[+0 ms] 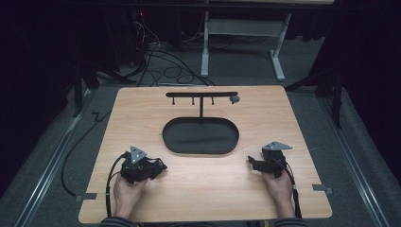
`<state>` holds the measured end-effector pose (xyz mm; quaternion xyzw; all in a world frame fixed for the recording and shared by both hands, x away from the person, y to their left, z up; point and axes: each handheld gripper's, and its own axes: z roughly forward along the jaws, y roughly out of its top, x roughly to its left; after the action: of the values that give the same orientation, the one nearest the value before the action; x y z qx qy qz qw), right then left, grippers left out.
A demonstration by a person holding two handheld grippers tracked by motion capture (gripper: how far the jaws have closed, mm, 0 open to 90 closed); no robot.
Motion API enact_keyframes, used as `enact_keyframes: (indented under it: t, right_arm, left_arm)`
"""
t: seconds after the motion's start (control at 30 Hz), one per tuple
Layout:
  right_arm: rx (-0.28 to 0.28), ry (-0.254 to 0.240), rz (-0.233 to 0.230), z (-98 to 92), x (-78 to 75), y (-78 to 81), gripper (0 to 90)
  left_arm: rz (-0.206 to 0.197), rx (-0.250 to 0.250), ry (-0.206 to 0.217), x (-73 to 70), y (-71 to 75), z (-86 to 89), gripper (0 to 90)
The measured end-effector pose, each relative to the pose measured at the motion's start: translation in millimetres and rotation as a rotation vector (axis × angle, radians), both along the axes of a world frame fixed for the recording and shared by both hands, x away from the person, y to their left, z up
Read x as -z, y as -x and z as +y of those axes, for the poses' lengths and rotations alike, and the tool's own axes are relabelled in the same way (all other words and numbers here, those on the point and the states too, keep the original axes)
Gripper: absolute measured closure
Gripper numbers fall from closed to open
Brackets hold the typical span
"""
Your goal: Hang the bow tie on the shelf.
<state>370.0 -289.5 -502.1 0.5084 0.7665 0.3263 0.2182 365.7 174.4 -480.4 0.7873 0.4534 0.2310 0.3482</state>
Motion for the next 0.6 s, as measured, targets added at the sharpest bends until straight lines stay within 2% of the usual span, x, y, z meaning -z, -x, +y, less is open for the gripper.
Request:
enact_keyframes:
  t: [0.27, 0.5, 0.6]
  right_arm:
    - [0.0, -0.002, 0.001, -0.1, 0.0, -0.1, 31.5]
    - [0.001, -0.003, -0.001, -0.2, 0.0, -0.1, 31.5]
    - [0.0, -0.002, -0.001, -0.2, 0.0, -0.1, 31.5]
  left_arm:
    - [0.021, 0.023, -0.029, 7.5, -5.5, -5.9, 40.9]
    - [0.048, 0.033, -0.031, 13.7, -11.3, -6.6, 54.3]
    - [0.059, 0.042, -0.038, 15.7, -12.6, -7.4, 57.1]
